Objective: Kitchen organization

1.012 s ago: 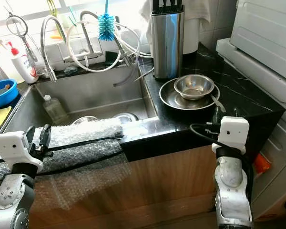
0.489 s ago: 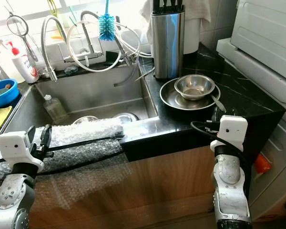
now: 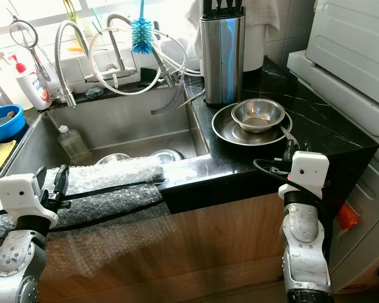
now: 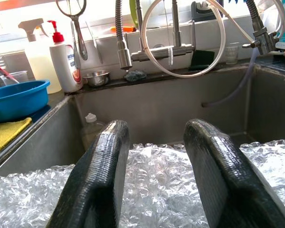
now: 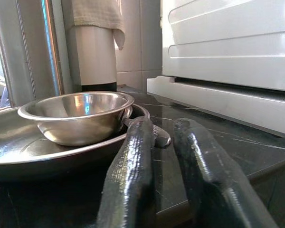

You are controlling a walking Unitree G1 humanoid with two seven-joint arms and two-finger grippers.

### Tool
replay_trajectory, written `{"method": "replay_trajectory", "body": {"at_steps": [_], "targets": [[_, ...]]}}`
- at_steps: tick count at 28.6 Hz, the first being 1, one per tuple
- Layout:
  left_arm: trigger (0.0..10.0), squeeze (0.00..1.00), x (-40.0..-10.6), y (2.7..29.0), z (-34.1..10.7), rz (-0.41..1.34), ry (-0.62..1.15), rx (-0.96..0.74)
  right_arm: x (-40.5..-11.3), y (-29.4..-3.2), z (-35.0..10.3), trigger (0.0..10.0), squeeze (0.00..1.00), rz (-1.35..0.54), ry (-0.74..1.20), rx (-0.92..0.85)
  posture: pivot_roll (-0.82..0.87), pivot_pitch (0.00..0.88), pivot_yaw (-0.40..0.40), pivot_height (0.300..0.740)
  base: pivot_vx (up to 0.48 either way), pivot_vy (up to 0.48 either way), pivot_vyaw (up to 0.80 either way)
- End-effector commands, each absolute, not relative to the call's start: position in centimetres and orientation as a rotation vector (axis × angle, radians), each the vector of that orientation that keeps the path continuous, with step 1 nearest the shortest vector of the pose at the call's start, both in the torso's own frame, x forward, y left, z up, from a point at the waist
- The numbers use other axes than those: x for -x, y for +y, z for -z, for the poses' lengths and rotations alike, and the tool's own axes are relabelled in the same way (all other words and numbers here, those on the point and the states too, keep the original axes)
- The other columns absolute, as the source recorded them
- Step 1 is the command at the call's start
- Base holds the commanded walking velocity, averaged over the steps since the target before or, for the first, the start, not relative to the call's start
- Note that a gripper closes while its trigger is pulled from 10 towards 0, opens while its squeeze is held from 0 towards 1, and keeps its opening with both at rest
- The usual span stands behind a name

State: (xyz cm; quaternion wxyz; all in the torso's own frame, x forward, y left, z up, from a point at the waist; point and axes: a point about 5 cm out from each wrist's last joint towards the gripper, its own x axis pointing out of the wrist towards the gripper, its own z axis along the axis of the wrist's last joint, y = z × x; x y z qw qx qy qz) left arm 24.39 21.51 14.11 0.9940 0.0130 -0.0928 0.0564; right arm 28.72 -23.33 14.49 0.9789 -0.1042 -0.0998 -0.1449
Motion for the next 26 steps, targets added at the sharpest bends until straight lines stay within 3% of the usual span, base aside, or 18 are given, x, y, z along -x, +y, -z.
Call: {"method": "replay_trajectory", "body": {"at_steps": [1, 26], "targets": [[10.0, 0.0, -24.6, 22.0, -14.3, -0.125, -0.184, -0.049, -29.2, -22.8, -14.8, 0.0, 0.0, 0.279, -0.217, 0.192, -0.1, 0.0, 0.148, 0.74, 0.0, 0.0, 0.0], [10.0, 0.0, -24.8, 21.8, -14.3, -0.123, -0.184, -0.042, -29.9, -21.9, -16.3, 0.0, 0.0, 0.231, -0.282, 0.233, -0.1, 0.0, 0.143, 0.74, 0.0, 0.0, 0.0]]}}
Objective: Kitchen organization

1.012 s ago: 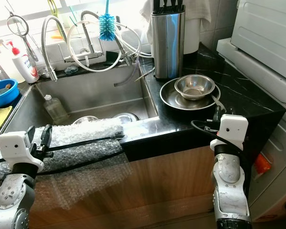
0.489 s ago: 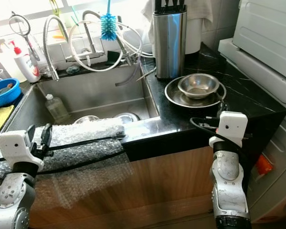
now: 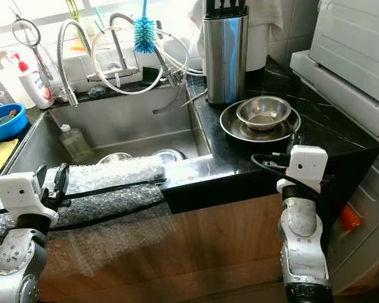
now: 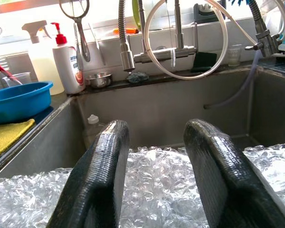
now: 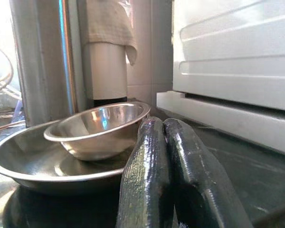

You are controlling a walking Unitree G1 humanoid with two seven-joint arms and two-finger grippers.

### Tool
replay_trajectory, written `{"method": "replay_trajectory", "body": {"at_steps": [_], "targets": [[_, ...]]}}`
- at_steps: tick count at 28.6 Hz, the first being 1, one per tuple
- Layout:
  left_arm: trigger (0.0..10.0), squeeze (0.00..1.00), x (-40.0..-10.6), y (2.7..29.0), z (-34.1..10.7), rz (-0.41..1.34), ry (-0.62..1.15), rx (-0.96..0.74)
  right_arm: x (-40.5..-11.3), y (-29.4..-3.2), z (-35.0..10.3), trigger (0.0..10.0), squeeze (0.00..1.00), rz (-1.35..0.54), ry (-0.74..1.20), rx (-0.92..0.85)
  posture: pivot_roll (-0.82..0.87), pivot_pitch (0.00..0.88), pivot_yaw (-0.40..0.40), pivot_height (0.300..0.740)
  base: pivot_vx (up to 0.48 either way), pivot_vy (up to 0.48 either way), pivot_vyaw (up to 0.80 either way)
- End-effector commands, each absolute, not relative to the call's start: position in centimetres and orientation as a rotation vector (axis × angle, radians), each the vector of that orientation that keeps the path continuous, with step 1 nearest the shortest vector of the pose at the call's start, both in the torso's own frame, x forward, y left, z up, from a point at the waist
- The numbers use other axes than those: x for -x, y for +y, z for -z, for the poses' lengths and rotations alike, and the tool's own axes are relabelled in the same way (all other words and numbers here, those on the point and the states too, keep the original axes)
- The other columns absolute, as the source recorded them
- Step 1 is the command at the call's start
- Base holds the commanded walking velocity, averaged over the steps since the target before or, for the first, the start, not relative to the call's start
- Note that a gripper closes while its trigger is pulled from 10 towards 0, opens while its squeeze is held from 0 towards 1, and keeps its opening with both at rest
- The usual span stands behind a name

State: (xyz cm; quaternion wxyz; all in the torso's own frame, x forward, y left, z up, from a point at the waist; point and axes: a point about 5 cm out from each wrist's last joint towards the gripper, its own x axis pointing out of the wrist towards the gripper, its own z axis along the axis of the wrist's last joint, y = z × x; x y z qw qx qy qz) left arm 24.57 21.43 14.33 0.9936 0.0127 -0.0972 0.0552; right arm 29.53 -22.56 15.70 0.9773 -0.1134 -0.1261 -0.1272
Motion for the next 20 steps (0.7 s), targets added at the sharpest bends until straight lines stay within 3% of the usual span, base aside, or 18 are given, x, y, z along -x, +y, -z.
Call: {"method": "replay_trajectory", "body": {"at_steps": [1, 6, 7, 8, 20], "targets": [[10.0, 0.0, -24.8, 21.8, -14.3, -0.123, -0.184, -0.043, -29.9, -21.9, -16.4, 0.0, 0.0, 0.23, -0.284, 0.232, -0.1, 0.0, 0.143, 0.74, 0.0, 0.0, 0.0], [10.0, 0.0, -24.8, 21.7, -14.2, -0.118, -0.181, -0.039, -30.1, -21.3, -17.1, 0.4, 0.0, 0.204, -0.307, 0.258, -0.1, 0.0, 0.141, 0.74, 0.0, 0.0, 0.0], [10.0, 0.0, -24.8, 21.7, -14.2, -0.118, -0.18, -0.038, -30.1, -21.3, -17.1, 5.8, 0.0, 0.199, -0.306, 0.263, -0.1, 0.0, 0.14, 0.74, 0.0, 0.0, 0.0], [10.0, 0.0, -24.8, 21.7, -14.2, -0.117, -0.179, -0.038, -30.2, -21.1, -17.2, 10.0, 0.0, 0.184, -0.306, 0.284, -0.1, 0.0, 0.14, 0.74, 0.0, 0.0, 0.0], [10.0, 0.0, -24.8, 21.2, -13.9, -0.101, -0.165, -0.027, -30.5, -20.0, -17.6, 10.0, 0.0, 0.09, -0.252, 0.491, -0.11, 0.0, 0.142, 0.74, 0.0, 0.0, 0.0]]}}
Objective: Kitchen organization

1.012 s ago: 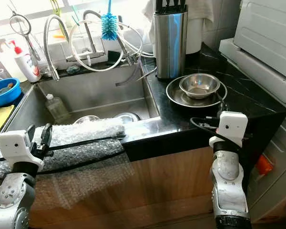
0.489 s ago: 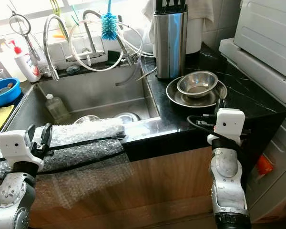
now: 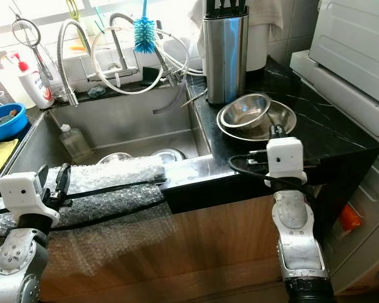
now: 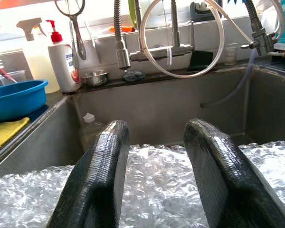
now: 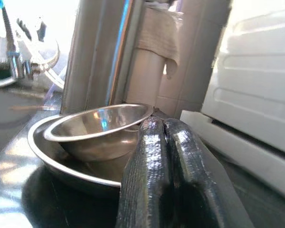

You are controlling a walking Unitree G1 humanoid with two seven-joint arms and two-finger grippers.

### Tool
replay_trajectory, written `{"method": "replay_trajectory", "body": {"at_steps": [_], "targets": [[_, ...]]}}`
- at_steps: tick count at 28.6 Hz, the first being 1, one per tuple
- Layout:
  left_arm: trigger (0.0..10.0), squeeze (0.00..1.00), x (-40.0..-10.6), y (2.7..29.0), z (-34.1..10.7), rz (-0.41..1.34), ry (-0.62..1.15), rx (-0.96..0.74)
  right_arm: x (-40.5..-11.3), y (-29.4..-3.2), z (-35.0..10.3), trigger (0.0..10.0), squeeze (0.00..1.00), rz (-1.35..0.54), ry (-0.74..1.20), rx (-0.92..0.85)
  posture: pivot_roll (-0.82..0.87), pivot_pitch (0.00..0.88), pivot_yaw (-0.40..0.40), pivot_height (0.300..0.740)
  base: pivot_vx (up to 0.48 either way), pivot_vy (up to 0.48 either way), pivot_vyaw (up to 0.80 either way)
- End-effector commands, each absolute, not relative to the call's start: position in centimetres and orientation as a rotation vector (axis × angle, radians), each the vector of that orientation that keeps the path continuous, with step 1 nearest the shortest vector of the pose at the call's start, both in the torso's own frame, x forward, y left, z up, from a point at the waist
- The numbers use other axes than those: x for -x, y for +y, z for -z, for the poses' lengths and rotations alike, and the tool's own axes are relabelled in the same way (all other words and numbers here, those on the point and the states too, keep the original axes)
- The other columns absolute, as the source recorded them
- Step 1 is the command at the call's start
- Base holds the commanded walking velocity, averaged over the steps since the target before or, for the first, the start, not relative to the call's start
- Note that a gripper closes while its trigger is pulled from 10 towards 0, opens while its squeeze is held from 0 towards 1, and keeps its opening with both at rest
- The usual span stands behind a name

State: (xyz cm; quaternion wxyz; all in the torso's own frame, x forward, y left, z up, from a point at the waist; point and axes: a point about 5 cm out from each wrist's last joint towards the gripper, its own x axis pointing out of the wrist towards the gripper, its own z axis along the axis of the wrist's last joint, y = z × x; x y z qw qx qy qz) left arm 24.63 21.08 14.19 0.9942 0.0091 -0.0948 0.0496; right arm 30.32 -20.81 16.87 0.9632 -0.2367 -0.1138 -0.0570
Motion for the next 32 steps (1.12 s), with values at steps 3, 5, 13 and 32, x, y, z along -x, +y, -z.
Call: {"method": "replay_trajectory", "body": {"at_steps": [3, 5, 13, 32], "targets": [[10.0, 0.0, -24.8, 21.2, -13.8, -0.096, -0.163, -0.023, -30.3, -20.3, -17.3, 10.0, 0.0, 0.088, -0.226, 0.548, -0.11, 0.0, 0.141, 0.74, 0.0, 0.0, 0.0], [10.0, 0.0, -24.8, 21.2, -13.8, -0.094, -0.161, -0.022, -30.2, -20.7, -17.2, 10.0, 0.0, 0.087, -0.211, 0.605, -0.11, 0.0, 0.141, 0.74, 0.0, 0.0, 0.0], [10.0, 0.0, -24.8, 21.0, -13.7, -0.084, -0.156, -0.016, -29.8, -20.9, -17.8, 10.0, 0.0, 0.059, -0.212, 0.761, -0.11, 0.0, 0.144, 0.74, 0.0, 0.0, 0.0], [10.0, 0.0, -25.0, 20.6, -13.4, -0.057, -0.145, 0.001, -29.7, -22.2, -19.0, 10.0, 0.0, 0.199, -0.197, 0.879, -0.11, 0.0, 0.146, 0.74, 0.0, 0.0, 0.0]]}}
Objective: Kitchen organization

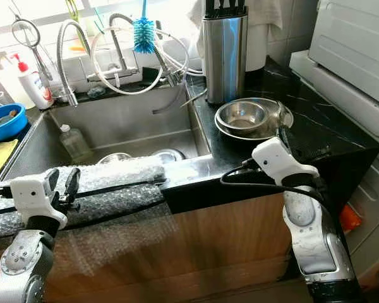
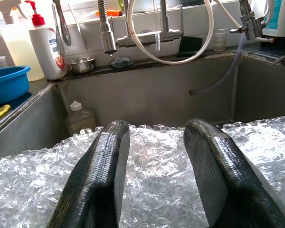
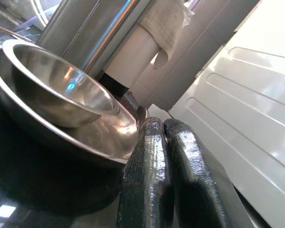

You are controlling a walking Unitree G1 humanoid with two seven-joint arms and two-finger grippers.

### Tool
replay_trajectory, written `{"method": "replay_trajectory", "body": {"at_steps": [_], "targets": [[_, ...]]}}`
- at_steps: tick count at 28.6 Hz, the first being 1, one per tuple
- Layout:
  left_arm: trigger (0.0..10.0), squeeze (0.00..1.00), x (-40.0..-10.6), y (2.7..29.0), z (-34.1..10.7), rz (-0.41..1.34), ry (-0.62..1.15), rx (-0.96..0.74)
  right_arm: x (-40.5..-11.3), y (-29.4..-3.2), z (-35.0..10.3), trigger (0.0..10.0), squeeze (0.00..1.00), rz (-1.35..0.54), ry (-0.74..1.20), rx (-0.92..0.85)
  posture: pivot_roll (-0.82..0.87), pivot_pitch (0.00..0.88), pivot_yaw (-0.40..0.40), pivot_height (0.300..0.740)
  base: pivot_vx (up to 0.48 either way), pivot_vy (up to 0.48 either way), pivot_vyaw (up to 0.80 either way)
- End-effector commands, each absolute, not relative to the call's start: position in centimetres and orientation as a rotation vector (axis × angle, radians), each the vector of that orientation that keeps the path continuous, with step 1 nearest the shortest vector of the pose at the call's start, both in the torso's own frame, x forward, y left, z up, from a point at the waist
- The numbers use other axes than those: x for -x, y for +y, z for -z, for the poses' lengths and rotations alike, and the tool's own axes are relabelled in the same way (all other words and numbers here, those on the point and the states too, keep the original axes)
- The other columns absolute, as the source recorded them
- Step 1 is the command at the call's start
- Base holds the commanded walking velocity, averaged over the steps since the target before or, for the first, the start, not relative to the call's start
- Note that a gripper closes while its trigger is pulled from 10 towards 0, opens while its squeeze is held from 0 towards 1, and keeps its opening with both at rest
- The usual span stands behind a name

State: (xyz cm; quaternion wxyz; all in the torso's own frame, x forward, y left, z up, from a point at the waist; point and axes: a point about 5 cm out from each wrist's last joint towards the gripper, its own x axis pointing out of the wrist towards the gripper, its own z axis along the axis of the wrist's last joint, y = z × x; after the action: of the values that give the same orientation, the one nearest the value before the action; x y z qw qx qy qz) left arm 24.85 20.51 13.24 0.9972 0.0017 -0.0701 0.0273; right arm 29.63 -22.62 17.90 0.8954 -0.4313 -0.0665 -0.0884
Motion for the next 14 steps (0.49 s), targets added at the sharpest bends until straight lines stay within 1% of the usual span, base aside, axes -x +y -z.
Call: {"method": "replay_trajectory", "body": {"at_steps": [1, 2, 7, 10, 12, 13, 14], "targets": [[10.0, 0.0, -25.0, 20.6, -13.5, -0.057, -0.146, 0.001, -29.7, -21.9, -19.2, 10.0, 0.0, 0.194, -0.215, 0.869, -0.11, 0.0, 0.147, 0.74, 0.0, 0.0, 0.0], [10.0, 0.0, -25.1, 20.6, -13.5, -0.057, -0.147, 0.002, -29.7, -21.8, -19.3, 10.0, 0.0, 0.189, -0.226, 0.863, -0.11, 0.0, 0.147, 0.74, 0.0, 0.0, 0.0], [10.0, 0.0, -25.3, 20.5, -13.7, -0.055, -0.158, 0.0, -29.7, -19.2, -21.5, 10.0, 0.0, 0.131, -0.395, 0.809, -0.11, 0.0, 0.148, 0.74, 0.0, 0.0, 0.0], [10.0, 0.0, -25.3, 20.5, -13.7, -0.055, -0.16, 0.0, -29.7, -19.0, -21.7, 10.0, 0.0, 0.126, -0.41, 0.8, -0.11, 0.0, 0.148, 0.74, 0.0, 0.0, 0.0], [10.0, 0.0, -25.3, 20.6, -13.8, -0.06, -0.168, -0.003, -29.9, -17.5, -23.3, 10.0, 0.0, 0.086, -0.489, 0.743, -0.11, 0.0, 0.146, 0.74, 0.0, 0.0, 0.0], [10.0, 0.0, -25.3, 20.6, -13.9, -0.063, -0.173, -0.005, -30.0, -16.3, -24.7, 10.0, 0.0, 0.046, -0.549, 0.694, -0.1, 0.0, 0.146, 0.74, 0.0, 0.0, 0.0], [10.0, 0.0, -25.3, 20.6, -13.9, -0.064, -0.174, -0.006, -30.0, -16.1, -25.0, 10.0, 0.0, 0.037, -0.558, 0.683, -0.1, 0.0, 0.146, 0.74, 0.0, 0.0, 0.0]]}}
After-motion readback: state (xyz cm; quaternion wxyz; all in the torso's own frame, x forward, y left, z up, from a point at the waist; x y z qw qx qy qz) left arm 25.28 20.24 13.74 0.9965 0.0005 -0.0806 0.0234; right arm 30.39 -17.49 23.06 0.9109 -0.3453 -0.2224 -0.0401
